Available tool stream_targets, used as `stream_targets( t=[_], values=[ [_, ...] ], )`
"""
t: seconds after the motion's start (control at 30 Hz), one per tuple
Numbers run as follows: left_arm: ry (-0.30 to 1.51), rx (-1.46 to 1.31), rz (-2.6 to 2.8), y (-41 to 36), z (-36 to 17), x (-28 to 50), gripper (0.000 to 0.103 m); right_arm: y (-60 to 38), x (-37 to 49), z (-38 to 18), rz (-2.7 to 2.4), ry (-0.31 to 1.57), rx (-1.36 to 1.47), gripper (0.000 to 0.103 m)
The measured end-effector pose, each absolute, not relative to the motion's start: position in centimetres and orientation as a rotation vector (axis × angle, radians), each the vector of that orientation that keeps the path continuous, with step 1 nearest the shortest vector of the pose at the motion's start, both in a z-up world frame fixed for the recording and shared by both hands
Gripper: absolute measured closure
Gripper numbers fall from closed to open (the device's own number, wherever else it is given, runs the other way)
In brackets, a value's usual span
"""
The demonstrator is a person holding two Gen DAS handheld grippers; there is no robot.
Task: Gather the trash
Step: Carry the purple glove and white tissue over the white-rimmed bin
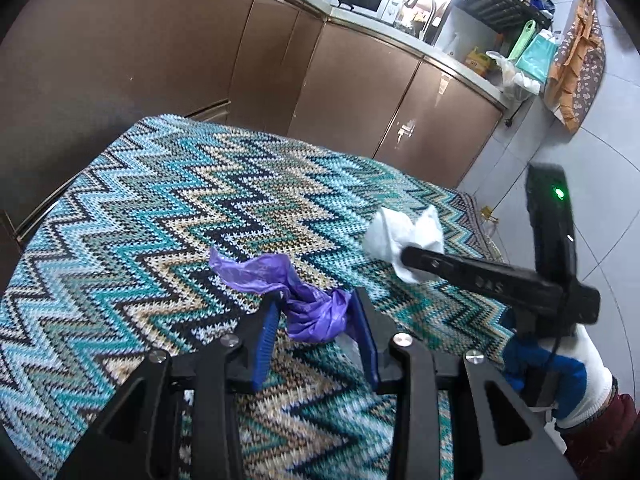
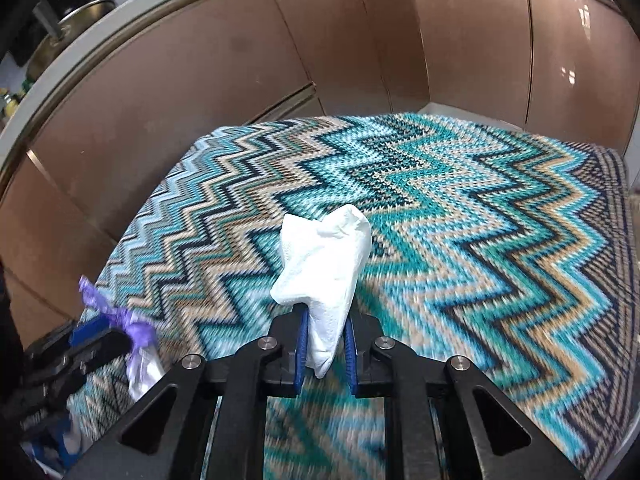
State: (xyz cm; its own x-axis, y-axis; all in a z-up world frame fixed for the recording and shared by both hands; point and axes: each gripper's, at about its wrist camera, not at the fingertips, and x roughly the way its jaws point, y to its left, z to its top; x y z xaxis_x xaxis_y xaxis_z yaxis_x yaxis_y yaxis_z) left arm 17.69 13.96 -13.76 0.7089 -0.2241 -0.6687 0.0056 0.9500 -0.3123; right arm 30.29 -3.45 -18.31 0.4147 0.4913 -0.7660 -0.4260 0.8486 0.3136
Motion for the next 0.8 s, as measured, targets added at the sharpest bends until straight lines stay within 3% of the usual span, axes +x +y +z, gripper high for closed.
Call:
stream_targets(
  t=[0.4,0.8],
  values=[
    [0.714,-0.217,-0.163,10.3,-9.1,13.2,0.069,-12.6,19.5,-12.7,0.549,0.836,0.142,0.087],
    [0.772,-0.068,-0.403,-6.4,-7.8,16.3,0.069,-29.3,13.9,-12.7,0.232,0.781,0.226,0.087]
  ],
)
